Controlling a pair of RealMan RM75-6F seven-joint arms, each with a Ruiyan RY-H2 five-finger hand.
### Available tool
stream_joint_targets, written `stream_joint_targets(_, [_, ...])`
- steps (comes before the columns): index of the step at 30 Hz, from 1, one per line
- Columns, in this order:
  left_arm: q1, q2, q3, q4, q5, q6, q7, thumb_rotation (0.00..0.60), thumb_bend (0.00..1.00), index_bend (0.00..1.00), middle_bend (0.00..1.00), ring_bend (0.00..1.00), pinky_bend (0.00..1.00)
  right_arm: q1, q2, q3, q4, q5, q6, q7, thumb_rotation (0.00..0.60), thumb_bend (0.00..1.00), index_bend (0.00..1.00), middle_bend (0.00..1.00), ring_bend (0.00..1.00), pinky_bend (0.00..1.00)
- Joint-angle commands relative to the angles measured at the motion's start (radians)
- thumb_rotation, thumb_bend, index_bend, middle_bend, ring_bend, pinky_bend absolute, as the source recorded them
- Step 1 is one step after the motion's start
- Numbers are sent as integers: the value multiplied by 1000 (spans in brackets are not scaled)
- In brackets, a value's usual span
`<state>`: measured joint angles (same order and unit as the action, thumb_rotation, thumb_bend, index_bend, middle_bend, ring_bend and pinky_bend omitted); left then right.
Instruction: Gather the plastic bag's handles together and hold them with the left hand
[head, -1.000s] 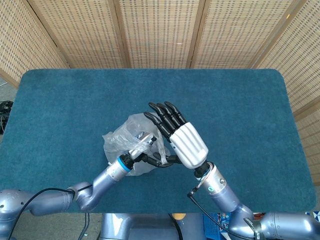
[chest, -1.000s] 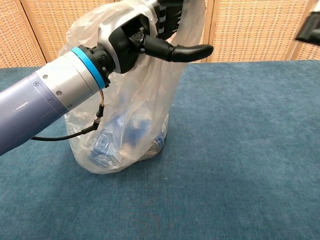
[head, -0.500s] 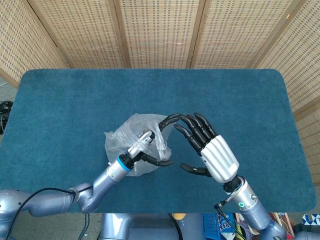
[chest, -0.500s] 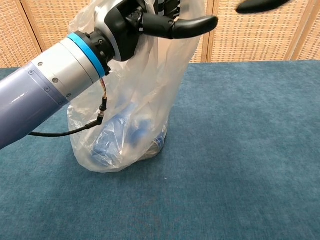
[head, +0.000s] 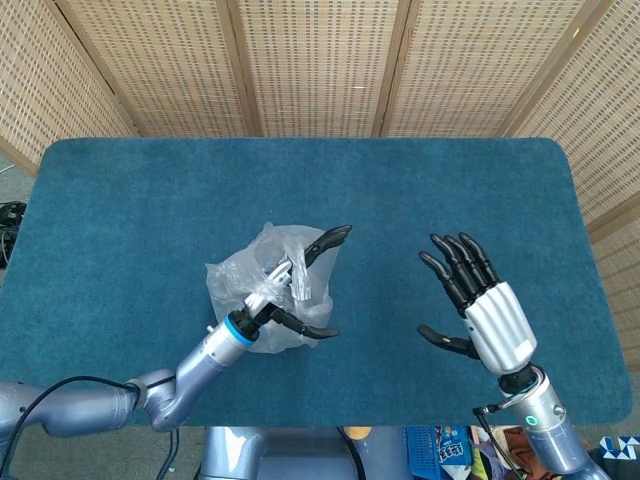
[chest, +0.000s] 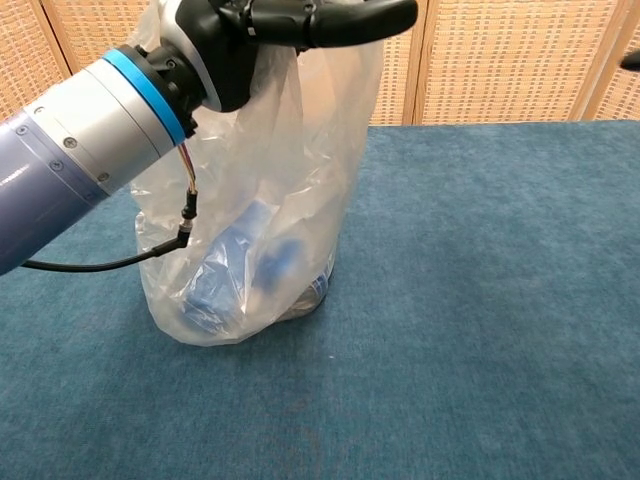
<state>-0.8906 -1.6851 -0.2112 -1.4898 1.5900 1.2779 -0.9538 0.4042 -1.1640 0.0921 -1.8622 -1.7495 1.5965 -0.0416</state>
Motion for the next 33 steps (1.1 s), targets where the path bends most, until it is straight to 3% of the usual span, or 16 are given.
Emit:
stream_joint_targets(1, [8,35,-5,-42,-16,-12,-50,600,6,18,0,5,49,-52,-17,-20,116,24,50,73,600,0,0,0,0,0])
stream_joint_targets(5, [10,64,-18,-85,-43,-34,-105,600,0,89,12,27,55,-74,-37,-21,211,39,74,127,600,0,0,0,0,0])
stream_joint_targets(11, [16,99,-51,-162,-116,-88,-238,600,0,212,141,113,114,-93,-67,-12,355,60,84,179,600,0,0,0,0,0])
stream_joint_targets(16, [17,125,-67,-200,-147,-136,-322,600,0,349,403,347,235,-112,-102,-6,448,83,92,190,600,0,0,0,0,0])
stream_joint_targets(20, [22,155,-89,-234,-166,-160,-364,600,0,506,651,596,408,-141,-137,-9,509,116,94,214,600,0,0,0,0,0])
stream_joint_targets(25, [32,199,-112,-274,-180,-169,-330,600,1,646,789,756,615,-175,-163,-16,523,140,101,256,600,0,0,0,0,0])
stream_joint_targets(26, [35,211,-116,-284,-182,-170,-315,600,27,681,812,782,661,-181,-165,-18,519,142,102,259,600,0,0,0,0,0])
stream_joint_targets(28, [38,242,-127,-310,-188,-180,-290,600,173,747,852,820,733,-194,-165,-21,499,146,104,259,600,0,0,0,0,0])
stream_joint_targets(30, [40,280,-138,-338,-196,-197,-269,600,486,838,907,868,816,-205,-159,-24,473,150,105,249,600,0,0,0,0,0])
stream_joint_targets(32, [41,311,-145,-358,-199,-210,-256,600,716,916,956,914,882,-211,-154,-24,456,151,106,238,600,0,0,0,0,0])
stream_joint_targets(33, [42,338,-152,-377,-209,-221,-237,600,785,946,975,933,906,-216,-151,-24,445,152,109,231,600,0,0,0,0,0])
